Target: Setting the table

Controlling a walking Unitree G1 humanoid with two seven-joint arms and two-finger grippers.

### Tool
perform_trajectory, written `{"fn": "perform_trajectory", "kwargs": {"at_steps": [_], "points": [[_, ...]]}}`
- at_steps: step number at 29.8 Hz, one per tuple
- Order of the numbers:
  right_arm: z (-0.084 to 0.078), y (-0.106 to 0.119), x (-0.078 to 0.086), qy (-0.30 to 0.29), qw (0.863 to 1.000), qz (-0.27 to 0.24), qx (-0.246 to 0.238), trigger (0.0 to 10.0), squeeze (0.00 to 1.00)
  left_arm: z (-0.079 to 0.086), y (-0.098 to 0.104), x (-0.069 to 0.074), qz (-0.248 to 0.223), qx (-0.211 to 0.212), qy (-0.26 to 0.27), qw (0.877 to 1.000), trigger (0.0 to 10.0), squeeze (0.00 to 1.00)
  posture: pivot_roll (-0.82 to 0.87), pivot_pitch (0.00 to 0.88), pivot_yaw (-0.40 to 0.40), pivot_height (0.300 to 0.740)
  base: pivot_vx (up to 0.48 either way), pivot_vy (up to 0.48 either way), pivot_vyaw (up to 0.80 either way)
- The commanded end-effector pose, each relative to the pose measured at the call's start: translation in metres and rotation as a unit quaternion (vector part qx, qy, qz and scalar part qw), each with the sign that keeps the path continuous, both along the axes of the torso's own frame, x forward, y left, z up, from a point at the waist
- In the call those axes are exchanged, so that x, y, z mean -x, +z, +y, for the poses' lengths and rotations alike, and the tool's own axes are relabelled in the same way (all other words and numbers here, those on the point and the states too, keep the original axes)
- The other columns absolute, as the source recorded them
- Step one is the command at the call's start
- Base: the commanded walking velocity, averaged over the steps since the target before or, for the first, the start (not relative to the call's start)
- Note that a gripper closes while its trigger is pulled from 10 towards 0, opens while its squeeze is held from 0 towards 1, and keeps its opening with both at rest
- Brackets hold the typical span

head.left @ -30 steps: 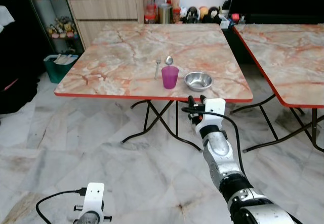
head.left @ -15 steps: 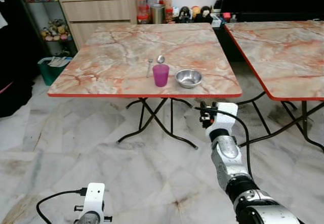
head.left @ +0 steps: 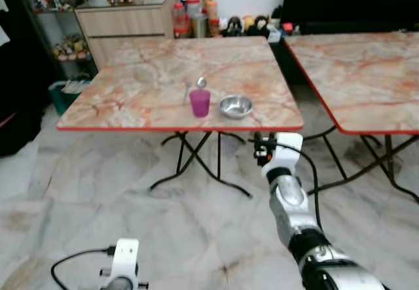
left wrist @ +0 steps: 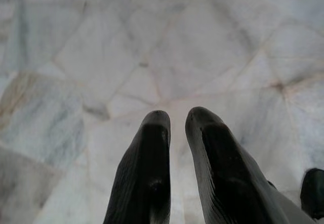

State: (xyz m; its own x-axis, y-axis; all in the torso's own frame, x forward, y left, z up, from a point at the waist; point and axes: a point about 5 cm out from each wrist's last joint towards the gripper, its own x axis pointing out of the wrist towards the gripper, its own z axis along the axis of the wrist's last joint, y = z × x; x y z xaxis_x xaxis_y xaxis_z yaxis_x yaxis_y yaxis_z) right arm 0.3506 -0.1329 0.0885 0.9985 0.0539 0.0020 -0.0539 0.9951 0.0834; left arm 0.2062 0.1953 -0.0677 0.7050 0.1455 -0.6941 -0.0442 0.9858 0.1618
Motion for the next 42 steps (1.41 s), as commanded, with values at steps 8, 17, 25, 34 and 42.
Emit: {"fn": "perform_trajectory", "kwargs": {"at_steps": [8,17,25,34,42], "points": [[0.014,0.005,0.000,0.036,0.999,-0.018,0.024,10.0,0.00,0.004,0.002,-0.002,-0.002,-0.006,0.000,1.000,10.0,0.00,0.09,0.000,0.022,0.740,0.311,0.000,0.35],[0.016,0.005,-0.001,0.035,0.999,-0.012,0.012,10.0,0.00,0.003,0.002,-0.002,-0.001,-0.006,0.000,1.000,10.0,0.00,0.09,0.000,0.012,0.740,0.308,0.000,0.00],[0.018,0.005,-0.001,0.035,0.999,-0.012,-0.002,10.0,0.00,0.002,0.001,-0.001,0.001,-0.005,-0.003,1.000,10.0,0.00,0.08,0.000,0.014,0.740,0.310,0.000,0.00],[0.015,-0.003,0.004,0.036,0.999,-0.006,0.016,10.0,0.00,0.002,0.002,-0.004,-0.006,-0.003,0.000,1.000,10.0,0.00,0.09,0.000,0.005,0.740,0.069,0.000,0.00],[-0.014,-0.041,0.030,0.033,0.995,0.053,0.079,10.0,0.00,0.002,0.000,0.001,-0.001,-0.003,0.003,1.000,10.0,0.00,0.08,0.000,0.004,0.740,0.000,0.000,0.00]]}}
